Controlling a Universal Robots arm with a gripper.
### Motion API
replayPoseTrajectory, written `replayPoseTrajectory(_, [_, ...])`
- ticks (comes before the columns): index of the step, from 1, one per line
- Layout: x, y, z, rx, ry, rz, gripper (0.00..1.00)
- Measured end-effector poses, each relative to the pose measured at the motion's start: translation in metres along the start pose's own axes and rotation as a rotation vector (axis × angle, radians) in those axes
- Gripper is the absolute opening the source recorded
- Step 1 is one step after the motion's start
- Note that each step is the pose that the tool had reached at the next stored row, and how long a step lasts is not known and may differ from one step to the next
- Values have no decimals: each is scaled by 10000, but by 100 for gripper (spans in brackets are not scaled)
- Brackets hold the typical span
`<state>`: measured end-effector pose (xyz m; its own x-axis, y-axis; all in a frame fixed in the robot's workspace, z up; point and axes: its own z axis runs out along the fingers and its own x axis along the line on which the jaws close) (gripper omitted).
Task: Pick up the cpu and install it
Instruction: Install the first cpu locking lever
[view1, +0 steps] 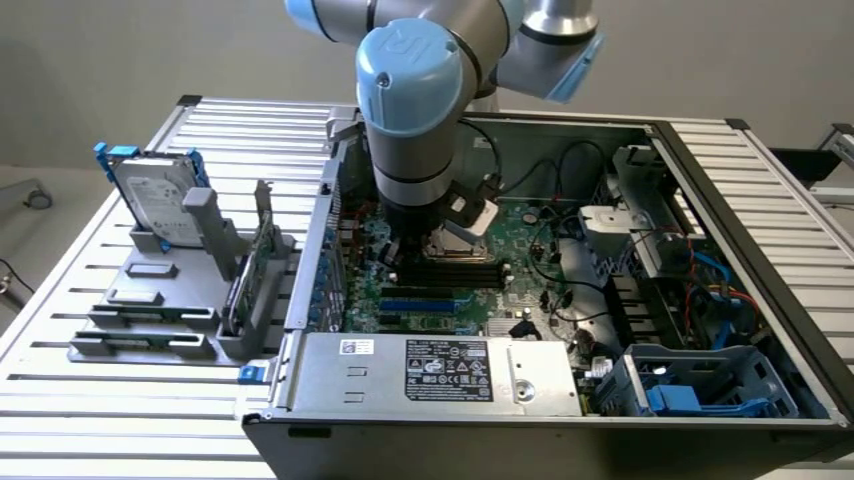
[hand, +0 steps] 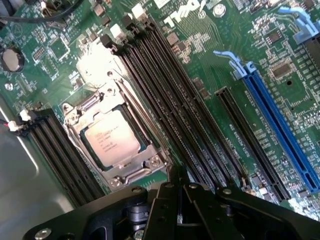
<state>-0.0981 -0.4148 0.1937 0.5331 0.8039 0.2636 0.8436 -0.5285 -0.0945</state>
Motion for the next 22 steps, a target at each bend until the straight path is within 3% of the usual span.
replayPoseTrajectory(2, [22,-11,-96,-5,-25,6,11])
replayPoseTrajectory(8, [89,-34,-341,0,-17,1,11])
replayPoseTrajectory(12, [133,-57,-439,12,-8,2,11])
replayPoseTrajectory(19, [218,-112,-423,170,-81,-428,11])
replayPoseTrajectory(22, [229,-119,-420,289,-125,-863,11])
